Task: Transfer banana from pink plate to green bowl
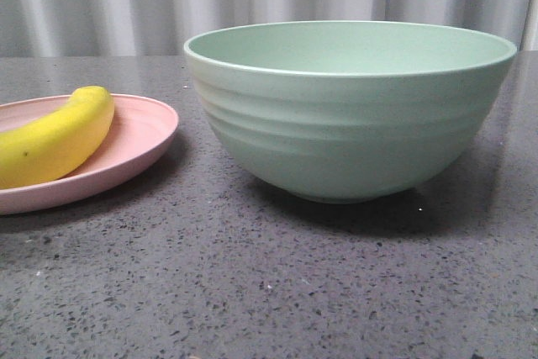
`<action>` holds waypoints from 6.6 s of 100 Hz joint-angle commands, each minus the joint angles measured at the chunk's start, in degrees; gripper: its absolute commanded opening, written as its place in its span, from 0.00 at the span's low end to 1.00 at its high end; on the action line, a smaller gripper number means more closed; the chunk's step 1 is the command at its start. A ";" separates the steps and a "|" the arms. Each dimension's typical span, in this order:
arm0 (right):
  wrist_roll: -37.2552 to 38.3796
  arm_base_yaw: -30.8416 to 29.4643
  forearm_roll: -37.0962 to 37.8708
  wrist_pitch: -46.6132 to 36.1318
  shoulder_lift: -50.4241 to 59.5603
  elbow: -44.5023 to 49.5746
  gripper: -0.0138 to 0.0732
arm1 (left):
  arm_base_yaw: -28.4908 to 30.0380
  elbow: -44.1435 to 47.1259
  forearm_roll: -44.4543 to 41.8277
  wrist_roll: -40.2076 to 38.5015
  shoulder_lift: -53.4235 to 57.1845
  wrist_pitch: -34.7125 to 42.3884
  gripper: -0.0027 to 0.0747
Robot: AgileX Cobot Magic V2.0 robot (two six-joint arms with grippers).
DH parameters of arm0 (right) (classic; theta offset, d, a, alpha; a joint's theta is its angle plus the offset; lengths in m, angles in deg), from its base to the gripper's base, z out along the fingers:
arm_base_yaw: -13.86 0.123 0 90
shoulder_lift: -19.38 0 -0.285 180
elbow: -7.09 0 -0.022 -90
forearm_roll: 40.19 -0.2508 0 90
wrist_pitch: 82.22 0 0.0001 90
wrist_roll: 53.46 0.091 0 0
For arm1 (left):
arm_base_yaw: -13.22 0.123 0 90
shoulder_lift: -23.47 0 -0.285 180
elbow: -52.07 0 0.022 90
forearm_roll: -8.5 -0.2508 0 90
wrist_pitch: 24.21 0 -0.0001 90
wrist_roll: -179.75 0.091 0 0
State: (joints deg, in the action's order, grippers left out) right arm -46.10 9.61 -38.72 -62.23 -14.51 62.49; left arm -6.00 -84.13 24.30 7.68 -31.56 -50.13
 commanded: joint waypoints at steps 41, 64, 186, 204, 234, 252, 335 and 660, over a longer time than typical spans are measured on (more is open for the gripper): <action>-0.26 -0.22 0.10 -4.35 -0.87 -1.74 0.09 | -7.88 -9.58 0.61 1.92 -18.54 0.05 0.60; -0.26 -0.22 0.10 -4.35 -0.87 -1.74 0.09 | -7.88 -11.23 0.61 1.92 -23.10 -0.18 0.60; -0.26 0.10 0.10 0.00 -0.87 -4.35 0.09 | -7.88 -16.19 0.61 1.92 -24.45 -4.85 0.06; -0.26 3.08 0.10 7.94 -2.49 -10.64 0.09 | -10.91 -20.75 0.85 3.11 -20.92 -6.11 0.06; -0.26 14.39 -11.80 10.52 -9.78 -20.07 0.27 | -22.65 -23.94 2.93 3.20 -17.10 -5.74 0.06; -0.26 22.31 -20.09 5.70 -15.11 -23.03 0.59 | -30.08 -23.94 4.64 3.20 -17.00 -2.12 0.06; -0.26 40.18 -38.56 -12.09 -36.51 -30.42 0.60 | -36.63 -23.94 4.64 3.20 -17.00 1.22 0.06; -1.34 29.22 4.74 -0.44 -9.29 -27.12 0.08 | -33.10 -14.67 2.56 3.20 5.60 7.09 0.01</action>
State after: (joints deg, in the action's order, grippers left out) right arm -46.75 39.11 -35.85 -59.16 -25.73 35.07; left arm -39.27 -100.12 26.45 10.92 -29.58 -48.96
